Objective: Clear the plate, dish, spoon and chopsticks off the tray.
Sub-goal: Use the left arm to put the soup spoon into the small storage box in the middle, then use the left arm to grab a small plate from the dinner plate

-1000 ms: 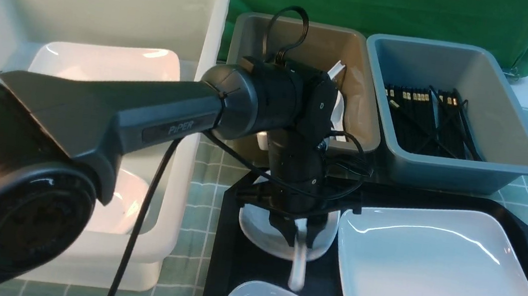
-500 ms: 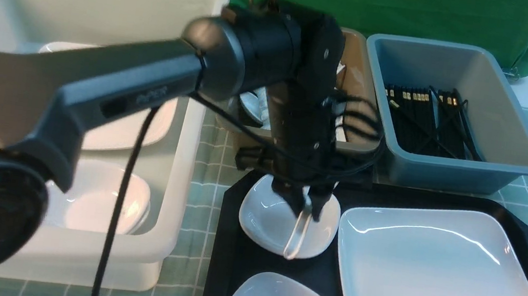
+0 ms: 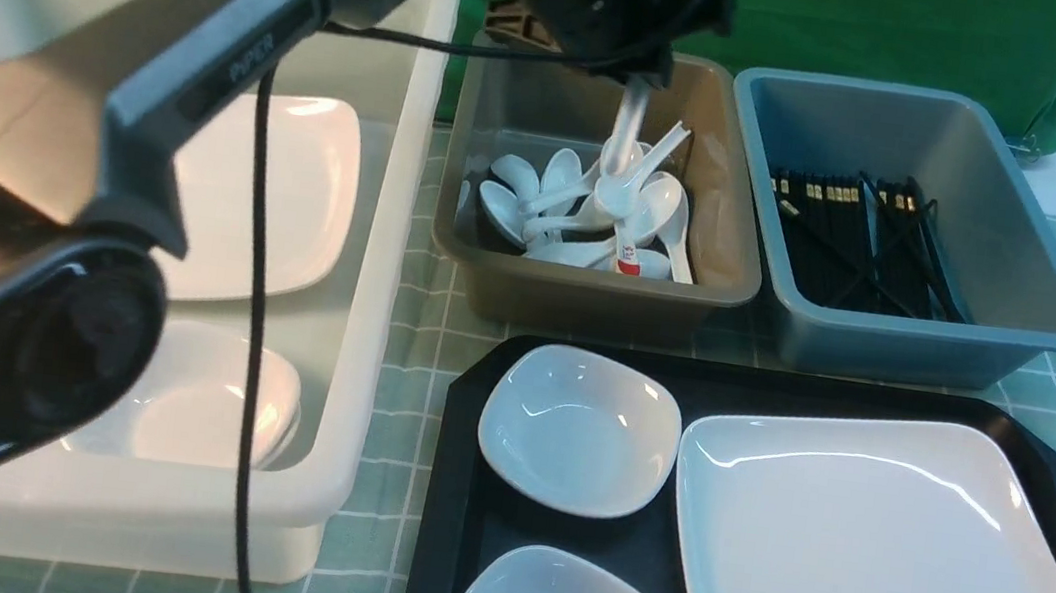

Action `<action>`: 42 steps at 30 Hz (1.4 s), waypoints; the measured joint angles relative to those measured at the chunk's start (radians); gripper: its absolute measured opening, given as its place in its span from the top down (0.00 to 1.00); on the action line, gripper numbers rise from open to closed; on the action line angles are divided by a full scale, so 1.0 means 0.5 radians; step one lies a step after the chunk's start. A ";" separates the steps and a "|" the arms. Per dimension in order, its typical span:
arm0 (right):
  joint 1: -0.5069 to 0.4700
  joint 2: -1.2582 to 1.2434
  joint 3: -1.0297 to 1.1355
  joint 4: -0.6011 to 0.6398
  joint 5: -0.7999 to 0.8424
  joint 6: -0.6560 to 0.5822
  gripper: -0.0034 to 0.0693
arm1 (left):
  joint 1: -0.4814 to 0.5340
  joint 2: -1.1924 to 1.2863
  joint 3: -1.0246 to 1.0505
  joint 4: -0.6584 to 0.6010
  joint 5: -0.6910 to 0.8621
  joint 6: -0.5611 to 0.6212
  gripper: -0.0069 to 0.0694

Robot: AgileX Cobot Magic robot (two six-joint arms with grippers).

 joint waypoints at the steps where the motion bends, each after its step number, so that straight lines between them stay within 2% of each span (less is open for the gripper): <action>1: 0.000 0.000 0.000 0.000 0.000 0.000 0.87 | 0.018 0.039 -0.032 0.000 0.000 0.006 0.73; 3: 0.000 0.000 0.000 0.000 -0.001 0.000 0.86 | 0.038 0.086 -0.054 0.000 0.031 0.008 0.67; 6: 0.000 0.000 0.000 0.000 -0.001 0.000 0.86 | 0.045 0.101 -0.081 0.025 0.162 0.013 0.51; 7: 0.000 0.000 0.000 0.000 -0.001 0.000 0.86 | 0.045 0.101 -0.090 0.027 0.175 0.015 0.49; 9: 0.000 0.000 0.000 0.000 -0.001 0.000 0.86 | 0.045 0.101 -0.171 0.024 0.360 0.051 0.38; 11: 0.000 0.000 0.000 0.000 -0.001 0.000 0.86 | 0.045 0.097 -0.250 0.023 0.532 0.063 0.34; 12: 0.000 0.000 0.000 0.000 -0.001 0.000 0.86 | 0.045 0.079 -0.268 0.011 0.585 0.089 0.36; 13: 0.000 0.000 0.000 0.000 -0.001 0.000 0.85 | 0.045 0.054 -0.266 -0.028 0.619 0.124 0.41; 15: 0.000 0.000 0.000 0.000 0.003 0.000 0.85 | 0.045 -0.033 -0.230 -0.149 0.643 0.191 0.56; 16: 0.000 0.000 0.000 0.000 0.005 0.000 0.85 | 0.043 -0.115 -0.175 -0.233 0.646 0.246 0.70; 19: 0.000 0.000 0.000 -0.002 0.021 0.000 0.84 | -0.005 -0.383 0.090 -0.314 0.641 0.337 0.86; 24: 0.000 0.000 0.000 -0.002 0.038 -0.009 0.83 | -0.190 -0.879 0.910 -0.109 0.644 0.356 0.90; 25: 0.000 0.000 0.000 -0.002 0.038 -0.009 0.83 | -0.197 -0.895 0.910 -0.107 0.645 0.356 0.90; 27: 0.000 0.000 0.000 -0.002 0.042 -0.009 0.83 | -0.292 -1.033 1.322 -0.095 0.614 0.356 0.90; 30: 0.000 0.000 0.000 -0.002 0.042 -0.009 0.83 | -0.383 -1.081 1.612 -0.081 0.478 0.366 0.89; 31: 0.000 0.000 0.000 -0.002 0.042 -0.009 0.83 | -0.417 -1.081 1.685 -0.071 0.420 0.381 0.88; 34: 0.000 0.000 0.000 -0.002 0.042 -0.009 0.83 | -0.506 -1.023 1.870 0.010 0.190 0.420 0.74; 35: 0.000 0.000 0.000 -0.002 0.042 -0.009 0.83 | -0.509 -1.018 1.870 0.016 0.180 0.422 0.74; 37: 0.000 0.000 0.000 -0.002 0.042 -0.009 0.83 | -0.530 -0.940 1.879 0.066 0.122 0.422 0.59; 38: 0.000 0.000 0.000 -0.002 0.042 -0.009 0.83 | -0.530 -0.935 1.882 0.066 0.119 0.422 0.57; 39: 0.000 0.000 0.000 -0.002 0.042 -0.009 0.83 | -0.530 -0.892 1.886 0.075 0.116 0.422 0.49; 42: 0.000 0.000 0.000 -0.002 0.041 -0.009 0.83 | -0.530 -0.807 1.889 0.093 0.175 0.422 0.35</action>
